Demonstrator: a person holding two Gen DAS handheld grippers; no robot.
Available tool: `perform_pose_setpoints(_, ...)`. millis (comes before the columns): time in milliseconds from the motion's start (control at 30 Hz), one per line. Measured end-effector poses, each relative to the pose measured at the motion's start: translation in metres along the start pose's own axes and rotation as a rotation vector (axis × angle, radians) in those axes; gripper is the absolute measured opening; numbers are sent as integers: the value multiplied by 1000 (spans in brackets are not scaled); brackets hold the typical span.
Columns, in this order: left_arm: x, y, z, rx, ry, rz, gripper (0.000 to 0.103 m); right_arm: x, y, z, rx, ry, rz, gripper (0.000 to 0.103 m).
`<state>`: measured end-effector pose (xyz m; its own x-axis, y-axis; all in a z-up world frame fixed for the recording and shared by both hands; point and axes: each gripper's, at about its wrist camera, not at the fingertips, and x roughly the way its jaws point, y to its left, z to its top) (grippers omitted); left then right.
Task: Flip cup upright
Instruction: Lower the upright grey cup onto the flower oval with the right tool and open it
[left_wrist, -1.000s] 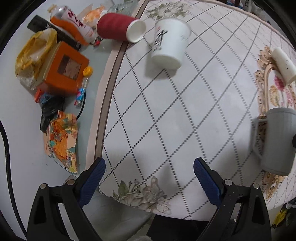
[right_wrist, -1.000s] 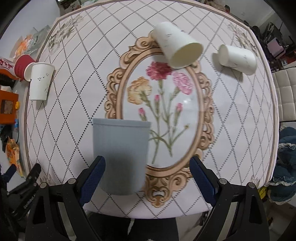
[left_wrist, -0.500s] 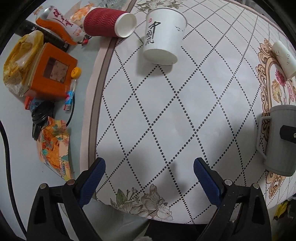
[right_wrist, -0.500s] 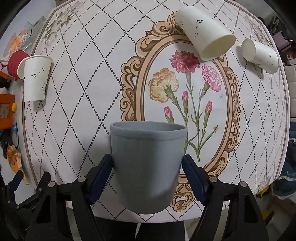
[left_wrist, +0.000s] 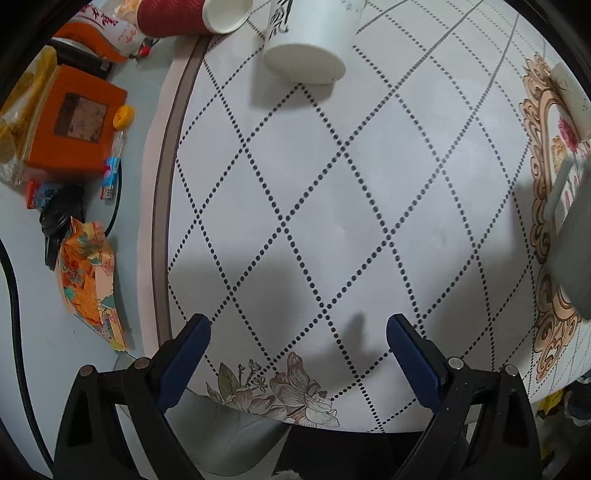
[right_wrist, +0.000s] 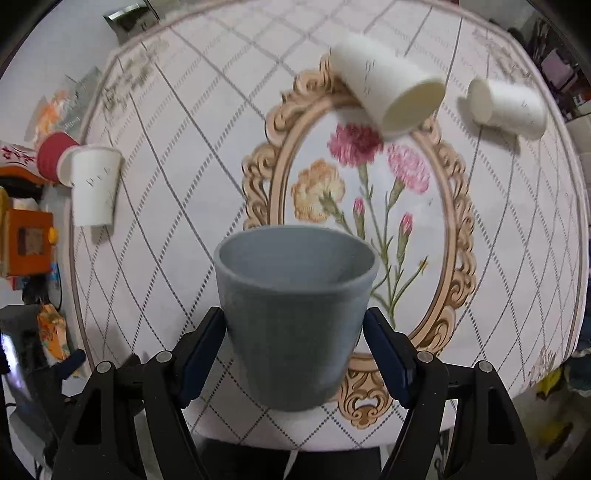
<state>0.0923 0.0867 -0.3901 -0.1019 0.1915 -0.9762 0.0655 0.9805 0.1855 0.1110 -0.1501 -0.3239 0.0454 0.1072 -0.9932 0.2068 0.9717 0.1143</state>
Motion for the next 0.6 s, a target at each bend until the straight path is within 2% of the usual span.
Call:
perform_pose_setpoints(200, 4, 6, 9, -36, 16, -9, 97, -29, 12, 13, -21, -215, -36, 78)
perform_pose_setpoints(333, -1, 6, 17, -32, -6, 5, 97, -17, 30, 16, -74, -334, -100, 78)
perform_pose_setpoints(433, -8, 1, 23, -19, -21, 12, 97, 0, 41, 9, -110, -353, -130, 78)
perform_pose_setpoints(600, -15, -8, 21, 1, -38, 18, 97, 4, 43, -15, -148, -376, -143, 78)
